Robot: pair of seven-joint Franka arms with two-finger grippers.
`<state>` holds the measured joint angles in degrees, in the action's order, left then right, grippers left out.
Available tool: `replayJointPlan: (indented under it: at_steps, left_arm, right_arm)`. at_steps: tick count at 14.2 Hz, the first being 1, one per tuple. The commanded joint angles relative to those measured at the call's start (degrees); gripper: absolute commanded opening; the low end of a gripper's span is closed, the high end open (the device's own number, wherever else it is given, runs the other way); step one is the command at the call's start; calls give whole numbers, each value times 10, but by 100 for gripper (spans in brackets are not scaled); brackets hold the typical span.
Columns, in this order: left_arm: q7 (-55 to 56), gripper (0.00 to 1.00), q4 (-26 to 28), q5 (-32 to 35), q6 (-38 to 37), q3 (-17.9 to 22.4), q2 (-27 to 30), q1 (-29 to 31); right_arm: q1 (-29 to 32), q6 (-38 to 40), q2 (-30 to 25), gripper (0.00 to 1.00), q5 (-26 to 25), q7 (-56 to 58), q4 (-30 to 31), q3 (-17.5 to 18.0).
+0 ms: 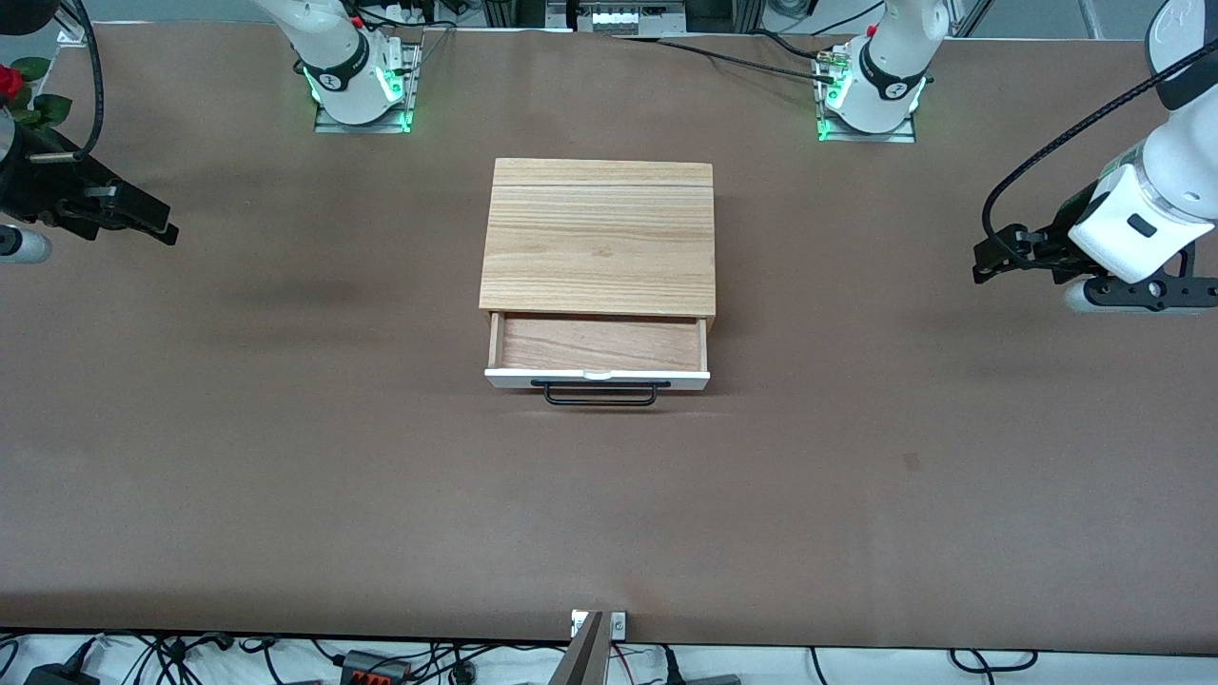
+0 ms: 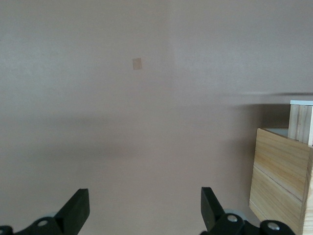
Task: Close drawer with both arms simultaneously
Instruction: 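Raise both grippers from rest and swing them toward the cabinet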
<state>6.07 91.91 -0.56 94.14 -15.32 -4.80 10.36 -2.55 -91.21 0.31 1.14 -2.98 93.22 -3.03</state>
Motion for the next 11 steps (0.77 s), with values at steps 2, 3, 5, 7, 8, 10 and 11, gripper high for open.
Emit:
replayJointPlan:
  at_steps: [2,3,5,7,8,10,11]
  left_arm:
    - [-7,100,1,16,3,-9,4,8]
    - [-6,100,0,17,3,-9,3,6]
    - [-5,100,-15,16,3,-10,-12,5]
    - [-3,100,-32,16,3,-12,-26,-9]
    - [-2,100,-44,16,3,-12,-36,-21]
    - [1,100,-66,15,2,-13,-58,-29]
    - [2,100,-72,14,3,-13,-66,-34]
  right_arm:
    - [-2,10,0,100,3,-1,-9,-3]
    - [-2,10,0,100,3,-1,-8,-3]
    - [-2,10,0,100,3,-1,-9,-3]
    - [-2,10,0,100,3,-2,-8,-3]
    - [-3,10,0,100,3,-11,-8,-3]
    - [-5,9,4,100,5,-11,-8,-2]
    - [-7,9,11,100,9,-11,-8,-2]
